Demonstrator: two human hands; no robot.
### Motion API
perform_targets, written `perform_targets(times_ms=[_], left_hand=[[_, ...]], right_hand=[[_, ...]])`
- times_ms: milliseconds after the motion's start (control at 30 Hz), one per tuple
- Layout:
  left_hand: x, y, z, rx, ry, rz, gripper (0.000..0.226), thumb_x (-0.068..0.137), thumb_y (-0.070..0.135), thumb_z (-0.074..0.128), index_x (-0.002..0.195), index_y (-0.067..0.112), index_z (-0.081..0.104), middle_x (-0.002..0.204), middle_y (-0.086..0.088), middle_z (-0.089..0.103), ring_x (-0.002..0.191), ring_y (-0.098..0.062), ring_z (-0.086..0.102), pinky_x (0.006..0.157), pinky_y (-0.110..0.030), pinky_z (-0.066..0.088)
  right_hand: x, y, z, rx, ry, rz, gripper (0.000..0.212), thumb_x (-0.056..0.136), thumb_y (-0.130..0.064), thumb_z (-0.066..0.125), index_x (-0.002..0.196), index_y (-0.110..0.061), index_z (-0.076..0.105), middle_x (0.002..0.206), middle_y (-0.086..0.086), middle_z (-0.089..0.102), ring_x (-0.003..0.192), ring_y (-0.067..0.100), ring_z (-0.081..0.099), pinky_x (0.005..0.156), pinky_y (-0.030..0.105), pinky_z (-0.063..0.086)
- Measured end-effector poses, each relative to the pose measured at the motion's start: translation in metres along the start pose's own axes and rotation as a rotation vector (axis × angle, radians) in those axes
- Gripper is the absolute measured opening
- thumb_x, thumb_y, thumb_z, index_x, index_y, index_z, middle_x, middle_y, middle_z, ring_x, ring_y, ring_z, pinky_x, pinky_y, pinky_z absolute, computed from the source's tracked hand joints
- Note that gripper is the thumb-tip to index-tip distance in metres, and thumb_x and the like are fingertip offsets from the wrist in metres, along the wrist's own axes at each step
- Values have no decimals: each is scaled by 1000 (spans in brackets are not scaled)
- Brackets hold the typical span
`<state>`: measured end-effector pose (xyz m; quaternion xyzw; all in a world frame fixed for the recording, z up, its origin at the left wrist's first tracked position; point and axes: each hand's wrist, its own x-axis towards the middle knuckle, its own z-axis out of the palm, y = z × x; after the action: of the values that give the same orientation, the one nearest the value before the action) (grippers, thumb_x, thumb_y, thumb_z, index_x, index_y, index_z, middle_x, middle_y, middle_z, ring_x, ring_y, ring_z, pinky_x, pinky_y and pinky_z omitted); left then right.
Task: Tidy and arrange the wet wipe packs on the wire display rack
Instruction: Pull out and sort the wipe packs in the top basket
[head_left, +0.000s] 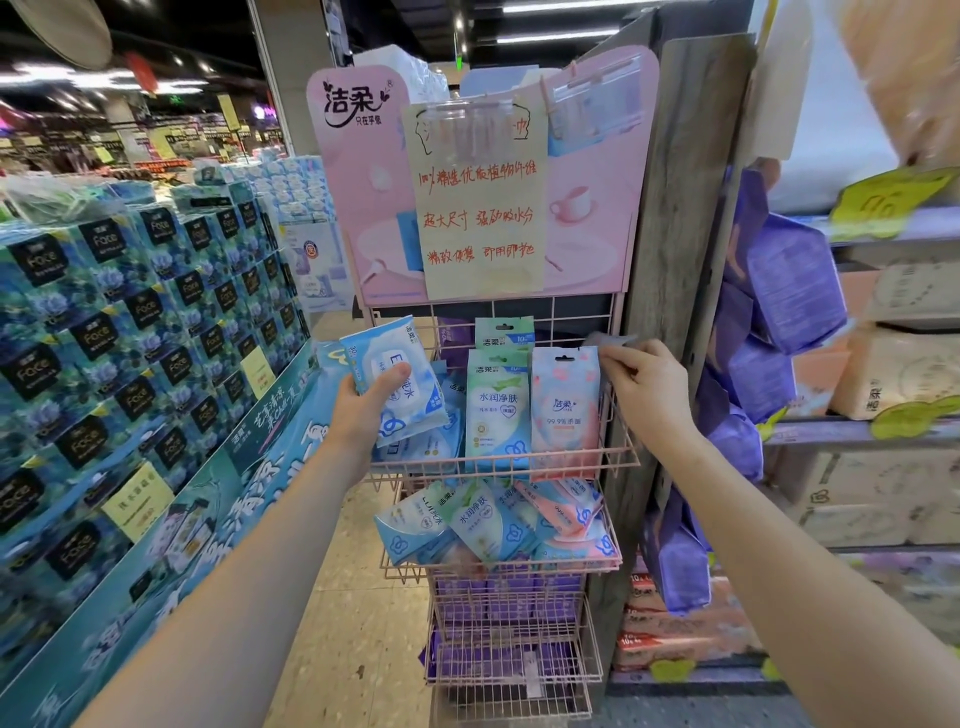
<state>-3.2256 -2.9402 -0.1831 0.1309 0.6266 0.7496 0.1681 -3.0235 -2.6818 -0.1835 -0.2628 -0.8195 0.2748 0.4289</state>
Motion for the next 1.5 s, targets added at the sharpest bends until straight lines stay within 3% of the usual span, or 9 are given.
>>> perform_targets(times_ms=[267,500,633,733,867,1100,1233,1333,1500], left_hand=[[-1,0,-1,15,0,1,54,88,33,79,134,19,54,120,-4,73,103,-23,74,91,-46,59],[-4,3,-2,29,-14,-2,78,69,47,88,135,22,55,123,-4,74,106,-24,75,97,-50,58],[-3,3,-3,12,-21,9,96,53,55,89,136,21,56,123,-4,75,107,-26,75,98,-54,58],[-4,4,-1,10,-30,8,85,63,50,89,135,19,56,123,-6,74,103,-24,76,93,-49,60],[-2,-1,2,38,-8,-5,43,94,33,73,129,25,50,107,10,68,82,-1,69,66,-23,51],[-1,-1,1,22,-5,-5,51,92,34,75,136,22,50,111,7,70,89,-7,70,68,-27,52],[-1,-1,0,9,-7,-4,53,91,33,76,137,20,52,116,2,72,91,-10,73,72,-30,56],[0,-1,0,6,3,1,52,91,33,77,136,21,52,113,2,72,91,-11,73,73,-31,56],[1,-3,-2,23,-7,17,65,84,37,83,138,20,51,121,-1,72,99,-15,73,81,-34,56]], right_hand=[[0,-6,3,244,49,216,24,89,-28,74,111,-21,76,107,1,57,92,12,62,90,26,49],[7,-6,-13,406,331,192,22,82,-11,72,95,-29,70,104,1,63,90,13,64,93,38,55],[17,-13,-32,711,343,185,30,83,3,70,91,-25,61,93,-4,66,84,6,64,80,25,53],[19,-24,-38,814,282,156,37,82,9,67,91,-25,57,90,-6,62,77,3,61,73,22,52],[10,-32,-15,700,101,240,39,83,13,67,95,-22,55,90,0,61,75,8,61,66,22,53],[-4,-15,20,335,-208,438,53,86,-3,72,134,-13,54,118,6,68,99,21,67,87,39,58],[-2,-19,17,69,-367,370,61,83,-5,73,140,-15,55,123,6,69,97,21,65,76,29,54],[-2,-23,16,127,-478,432,75,85,-5,75,147,-23,37,124,7,63,91,20,66,63,27,55],[-5,-19,18,320,-415,570,86,77,4,81,144,-24,34,121,9,62,103,31,69,85,50,61]])
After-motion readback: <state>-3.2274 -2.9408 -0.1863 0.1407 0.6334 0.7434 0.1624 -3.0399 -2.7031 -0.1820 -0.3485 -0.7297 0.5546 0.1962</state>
